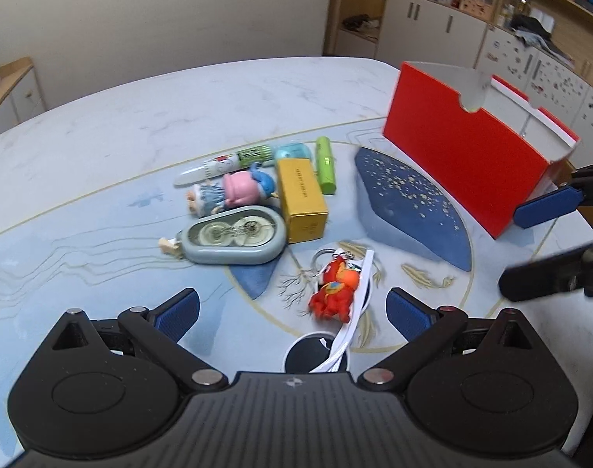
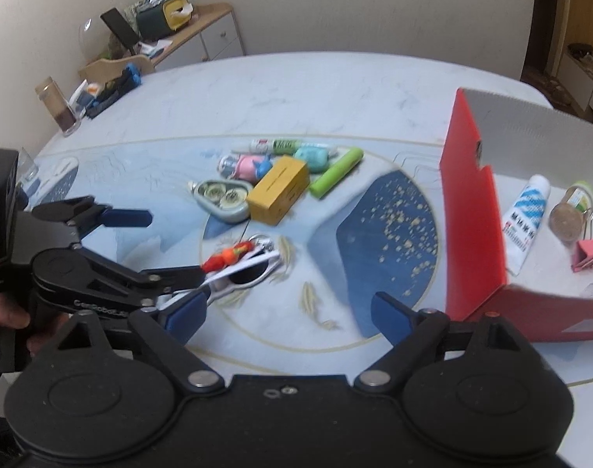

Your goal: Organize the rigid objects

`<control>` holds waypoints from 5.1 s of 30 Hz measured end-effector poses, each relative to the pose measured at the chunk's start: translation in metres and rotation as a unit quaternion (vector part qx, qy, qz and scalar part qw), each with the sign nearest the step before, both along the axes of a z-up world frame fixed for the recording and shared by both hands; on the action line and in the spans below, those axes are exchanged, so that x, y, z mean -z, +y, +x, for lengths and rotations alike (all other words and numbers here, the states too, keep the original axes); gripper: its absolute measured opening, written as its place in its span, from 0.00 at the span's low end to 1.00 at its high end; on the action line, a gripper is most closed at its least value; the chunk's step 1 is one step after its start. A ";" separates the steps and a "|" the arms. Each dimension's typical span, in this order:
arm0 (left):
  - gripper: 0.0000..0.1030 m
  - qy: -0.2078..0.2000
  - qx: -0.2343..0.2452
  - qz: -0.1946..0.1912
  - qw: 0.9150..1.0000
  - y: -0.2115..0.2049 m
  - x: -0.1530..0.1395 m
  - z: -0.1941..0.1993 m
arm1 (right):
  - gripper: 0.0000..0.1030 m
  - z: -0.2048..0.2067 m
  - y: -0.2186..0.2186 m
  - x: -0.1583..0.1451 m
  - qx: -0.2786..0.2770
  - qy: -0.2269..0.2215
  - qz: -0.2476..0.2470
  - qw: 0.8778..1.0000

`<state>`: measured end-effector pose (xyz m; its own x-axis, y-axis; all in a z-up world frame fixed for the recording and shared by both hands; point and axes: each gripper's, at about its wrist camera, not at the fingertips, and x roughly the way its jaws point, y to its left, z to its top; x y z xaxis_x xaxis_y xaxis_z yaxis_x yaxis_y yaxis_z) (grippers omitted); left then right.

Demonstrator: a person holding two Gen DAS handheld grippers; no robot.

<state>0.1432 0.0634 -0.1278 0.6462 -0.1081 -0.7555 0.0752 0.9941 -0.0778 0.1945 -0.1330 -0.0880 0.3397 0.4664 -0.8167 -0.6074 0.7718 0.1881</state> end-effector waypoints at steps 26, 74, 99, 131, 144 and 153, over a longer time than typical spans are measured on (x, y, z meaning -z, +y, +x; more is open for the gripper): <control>0.35 0.040 0.033 -0.108 0.993 0.014 0.025 0.035 | 0.77 -0.007 0.048 0.033 -0.056 0.031 -0.025 0.998; 0.15 0.038 -0.029 -0.204 0.978 0.049 0.027 0.012 | 0.06 0.021 0.059 0.054 -0.004 0.100 0.006 0.995; 0.15 -0.023 -0.029 -0.195 0.980 0.005 -0.057 0.013 | 0.05 0.023 -0.035 -0.031 0.047 0.025 0.086 0.995; 0.15 -0.041 0.088 -0.119 0.988 -0.226 -0.115 0.165 | 0.05 0.136 -0.237 -0.044 0.150 -0.059 0.089 0.983; 0.15 0.041 0.096 -0.075 0.992 -0.277 -0.050 0.215 | 0.05 0.167 -0.256 -0.007 0.143 -0.040 0.056 0.987; 0.15 0.086 0.067 -0.057 0.992 -0.279 -0.022 0.238 | 0.06 0.173 -0.270 0.001 0.126 -0.020 0.064 0.990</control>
